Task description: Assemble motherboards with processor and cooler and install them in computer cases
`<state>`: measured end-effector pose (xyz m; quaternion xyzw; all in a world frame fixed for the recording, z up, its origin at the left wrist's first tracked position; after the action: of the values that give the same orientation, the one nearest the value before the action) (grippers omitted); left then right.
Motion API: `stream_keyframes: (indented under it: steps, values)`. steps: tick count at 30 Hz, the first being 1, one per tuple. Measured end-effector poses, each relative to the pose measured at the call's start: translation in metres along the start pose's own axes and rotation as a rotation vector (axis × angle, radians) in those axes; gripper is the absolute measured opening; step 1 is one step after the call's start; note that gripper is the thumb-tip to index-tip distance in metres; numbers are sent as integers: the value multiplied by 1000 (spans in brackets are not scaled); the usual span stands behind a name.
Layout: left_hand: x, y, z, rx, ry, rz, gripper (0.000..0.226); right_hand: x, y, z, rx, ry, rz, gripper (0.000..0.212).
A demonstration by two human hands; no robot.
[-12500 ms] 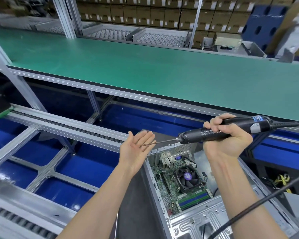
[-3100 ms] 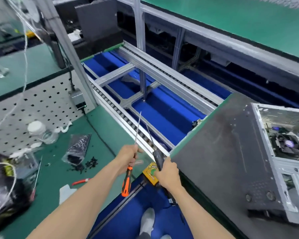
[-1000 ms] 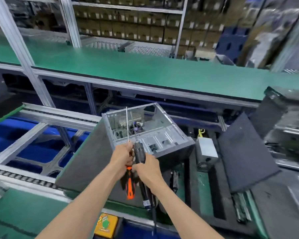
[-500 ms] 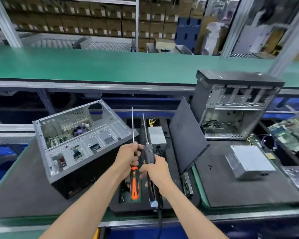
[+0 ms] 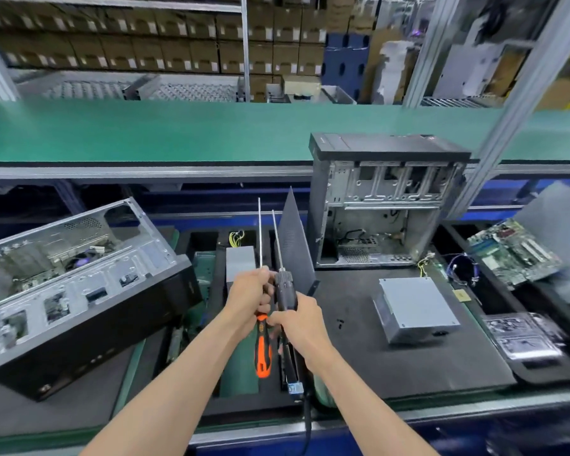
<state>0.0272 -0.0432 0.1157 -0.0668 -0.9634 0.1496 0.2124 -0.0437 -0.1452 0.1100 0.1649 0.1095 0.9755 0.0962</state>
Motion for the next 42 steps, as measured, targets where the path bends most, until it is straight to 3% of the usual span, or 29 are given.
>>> stream_keyframes:
  steps: [9, 15, 18, 22, 25, 30, 33, 42]
  values:
    - [-5, -14, 12, -23, -39, -23, 32, -1, 19, -14, -24, -4, -2, 17]
    - [-3, 13, 7, -135, -177, -212, 35, -2, 21, -16, -76, -31, 46, 20]
    - [2, 24, 5, -235, -230, -219, 36, -4, 15, -15, -66, -26, 68, 23]
    - [-2, 30, 19, -247, -154, -189, 38, -8, 8, -18, -27, -36, 55, 22]
    - [-12, 50, 34, -322, -69, -279, 38, -11, 4, -26, 58, -54, 48, 24]
    - [-18, 102, 63, -190, 76, -476, 23, -15, -12, -43, 184, -78, 116, 18]
    - [-17, 121, 72, -138, 99, -487, 10, -18, -30, -49, 268, -64, 164, 17]
    - [-35, 197, 62, -289, 114, -565, 23, -26, -100, -46, 406, -44, 253, 26]
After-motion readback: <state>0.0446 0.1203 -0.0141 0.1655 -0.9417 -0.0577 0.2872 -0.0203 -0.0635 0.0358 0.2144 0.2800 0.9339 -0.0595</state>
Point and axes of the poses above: each hand's wrist, its own x-axis away from the middle knuckle, its own y-axis out of the back of the hand, z = x × y, the point moved 5 cm from there along -x, towards the middle knuckle, and after that the axes turned 7 degrees about x, right-handed, at the moved point
